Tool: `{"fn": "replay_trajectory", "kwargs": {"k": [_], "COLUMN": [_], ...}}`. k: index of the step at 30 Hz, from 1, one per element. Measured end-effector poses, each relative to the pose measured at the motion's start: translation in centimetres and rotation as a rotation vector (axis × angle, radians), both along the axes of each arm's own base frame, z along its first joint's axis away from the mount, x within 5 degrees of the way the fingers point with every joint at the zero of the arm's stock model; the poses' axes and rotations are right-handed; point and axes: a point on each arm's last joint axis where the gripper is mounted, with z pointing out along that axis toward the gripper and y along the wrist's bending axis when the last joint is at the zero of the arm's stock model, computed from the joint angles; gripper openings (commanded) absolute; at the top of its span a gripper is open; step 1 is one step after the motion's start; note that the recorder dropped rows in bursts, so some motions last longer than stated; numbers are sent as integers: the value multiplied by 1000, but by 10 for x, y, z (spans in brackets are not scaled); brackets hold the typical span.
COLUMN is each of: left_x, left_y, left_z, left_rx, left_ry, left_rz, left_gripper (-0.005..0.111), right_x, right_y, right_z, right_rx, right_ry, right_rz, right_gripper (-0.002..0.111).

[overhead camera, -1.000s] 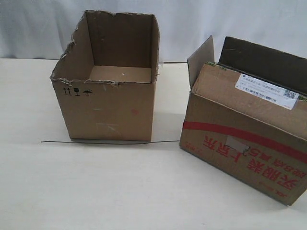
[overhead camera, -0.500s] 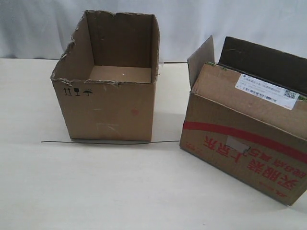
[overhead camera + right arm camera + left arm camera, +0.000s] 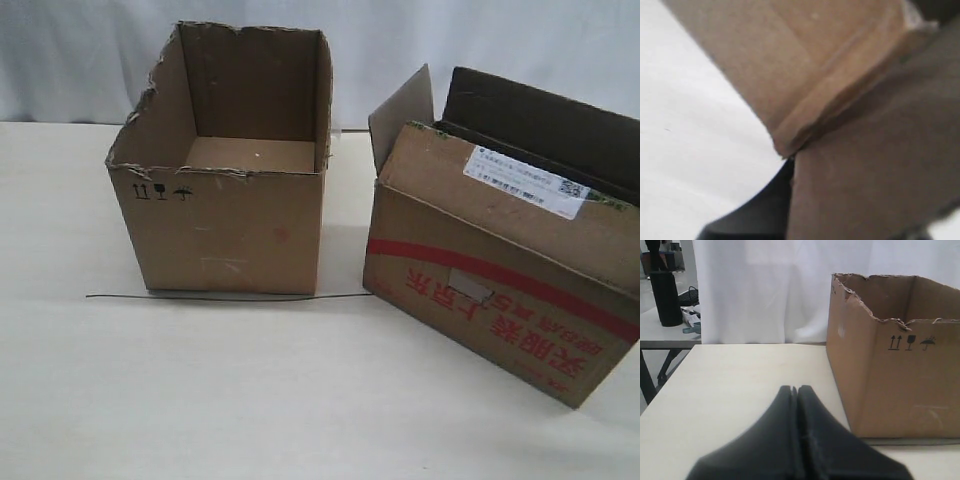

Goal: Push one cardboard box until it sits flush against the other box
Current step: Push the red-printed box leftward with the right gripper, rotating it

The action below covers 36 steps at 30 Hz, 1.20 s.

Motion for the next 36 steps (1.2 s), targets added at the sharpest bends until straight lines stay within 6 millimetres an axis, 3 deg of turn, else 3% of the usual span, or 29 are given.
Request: {"fn": "replay_trajectory", "kwargs": {"k": [14, 32, 35, 36], "left_x": [0, 0, 0, 0], "left_y": [0, 0, 0, 0], "left_z": [0, 0, 0, 0], "left_rx": [0, 0, 0, 0], "left_ry": [0, 0, 0, 0], "left_rz": [0, 0, 0, 0], "left_gripper": [0, 0, 0, 0], "right_x": [15, 74, 73, 70], "right_y": [21, 43, 50, 51], "right_z": [-2, -45, -36, -24], "right_rx": [235, 616, 721, 761], "right_ry": [-141, -187, -128, -113], "right_rz": [99, 81, 172, 226], "right_gripper": [5, 5, 5, 5]}}
